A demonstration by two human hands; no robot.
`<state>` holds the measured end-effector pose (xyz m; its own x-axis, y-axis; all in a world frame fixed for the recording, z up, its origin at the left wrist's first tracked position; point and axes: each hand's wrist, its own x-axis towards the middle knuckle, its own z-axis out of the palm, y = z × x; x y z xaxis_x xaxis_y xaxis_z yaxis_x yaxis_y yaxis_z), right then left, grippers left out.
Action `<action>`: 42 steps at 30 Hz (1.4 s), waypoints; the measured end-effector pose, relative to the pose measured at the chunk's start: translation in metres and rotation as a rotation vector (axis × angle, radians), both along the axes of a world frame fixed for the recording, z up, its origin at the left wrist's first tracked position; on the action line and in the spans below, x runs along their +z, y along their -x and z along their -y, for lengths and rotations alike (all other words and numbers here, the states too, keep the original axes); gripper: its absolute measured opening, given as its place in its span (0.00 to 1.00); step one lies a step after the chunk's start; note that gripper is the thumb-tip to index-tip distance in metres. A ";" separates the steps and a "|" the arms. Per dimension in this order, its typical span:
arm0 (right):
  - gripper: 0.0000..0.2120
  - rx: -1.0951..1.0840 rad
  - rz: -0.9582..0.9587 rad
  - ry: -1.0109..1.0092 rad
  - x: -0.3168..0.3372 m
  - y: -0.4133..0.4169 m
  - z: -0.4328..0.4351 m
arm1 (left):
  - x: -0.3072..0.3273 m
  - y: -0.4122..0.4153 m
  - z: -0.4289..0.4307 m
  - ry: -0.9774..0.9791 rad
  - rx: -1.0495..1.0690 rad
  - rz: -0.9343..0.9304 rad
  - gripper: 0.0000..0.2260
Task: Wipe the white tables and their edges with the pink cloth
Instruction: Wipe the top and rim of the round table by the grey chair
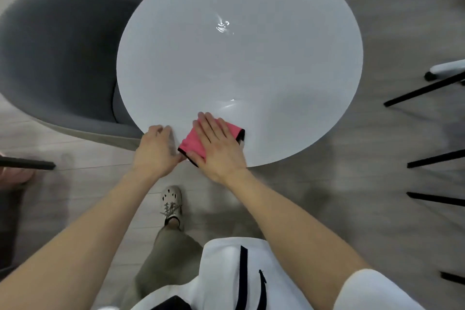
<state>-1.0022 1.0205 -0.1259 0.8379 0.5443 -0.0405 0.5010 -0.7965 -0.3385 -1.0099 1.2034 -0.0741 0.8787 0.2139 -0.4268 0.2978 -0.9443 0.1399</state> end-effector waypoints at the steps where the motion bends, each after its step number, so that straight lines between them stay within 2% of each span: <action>1: 0.39 0.019 0.031 -0.003 -0.004 -0.005 0.020 | 0.001 -0.001 0.000 -0.029 0.006 -0.015 0.35; 3: 0.40 -0.046 0.066 0.040 -0.008 -0.019 0.082 | 0.004 -0.004 0.005 -0.079 0.005 -0.057 0.36; 8: 0.47 -0.450 -0.023 0.219 -0.008 -0.083 0.233 | 0.005 -0.005 0.010 -0.120 0.004 -0.074 0.36; 10: 0.47 -0.586 -0.055 0.246 -0.008 -0.092 0.232 | 0.003 -0.005 0.006 -0.131 0.000 -0.056 0.36; 12: 0.47 -0.691 -0.038 0.217 -0.007 -0.082 0.187 | 0.002 -0.002 0.001 -0.126 -0.015 -0.027 0.38; 14: 0.44 -0.571 0.007 0.137 -0.006 -0.059 0.114 | 0.001 0.003 -0.005 -0.105 -0.033 0.008 0.39; 17: 0.41 -0.179 0.019 0.039 -0.003 -0.016 0.004 | 0.000 0.005 -0.016 -0.061 -0.070 0.048 0.43; 19: 0.42 -0.037 0.004 0.033 -0.001 -0.003 -0.020 | 0.000 0.003 -0.026 -0.022 -0.101 0.047 0.43; 21: 0.44 -0.016 0.025 0.020 -0.004 -0.009 0.000 | 0.001 -0.001 -0.041 0.014 -0.130 0.053 0.37; 23: 0.47 -0.134 0.034 0.048 -0.006 -0.024 0.049 | 0.004 -0.011 -0.056 0.043 -0.154 0.078 0.30; 25: 0.51 -0.364 0.009 0.111 -0.006 -0.051 0.111 | 0.008 -0.024 -0.073 0.061 -0.141 0.112 0.29; 27: 0.54 -0.618 -0.084 0.165 -0.006 -0.078 0.159 | 0.009 -0.040 -0.093 0.051 -0.138 0.140 0.31; 29: 0.56 -0.844 -0.149 0.186 -0.006 -0.094 0.166 | 0.007 -0.057 -0.116 0.028 -0.159 0.141 0.36; 31: 0.55 -0.998 -0.114 0.171 -0.003 -0.096 0.117 | 0.004 -0.074 -0.139 0.015 -0.175 0.122 0.39; 33: 0.52 -0.965 -0.041 0.154 -0.002 -0.087 0.026 | 0.001 -0.091 -0.161 0.008 -0.199 0.114 0.40; 35: 0.49 -0.784 -0.002 0.097 -0.002 -0.076 -0.080 | -0.005 -0.107 -0.178 0.013 -0.253 0.122 0.33; 37: 0.46 -0.609 -0.007 0.065 -0.003 -0.065 -0.163 | -0.009 -0.122 -0.190 0.034 -0.320 0.163 0.20; 39: 0.43 -0.518 0.034 0.073 -0.006 -0.056 -0.187 | -0.011 -0.133 -0.198 0.053 -0.359 0.213 0.12; 42: 0.41 -0.593 0.060 0.154 -0.006 -0.033 -0.138 | -0.008 -0.139 -0.204 0.064 -0.412 0.194 0.11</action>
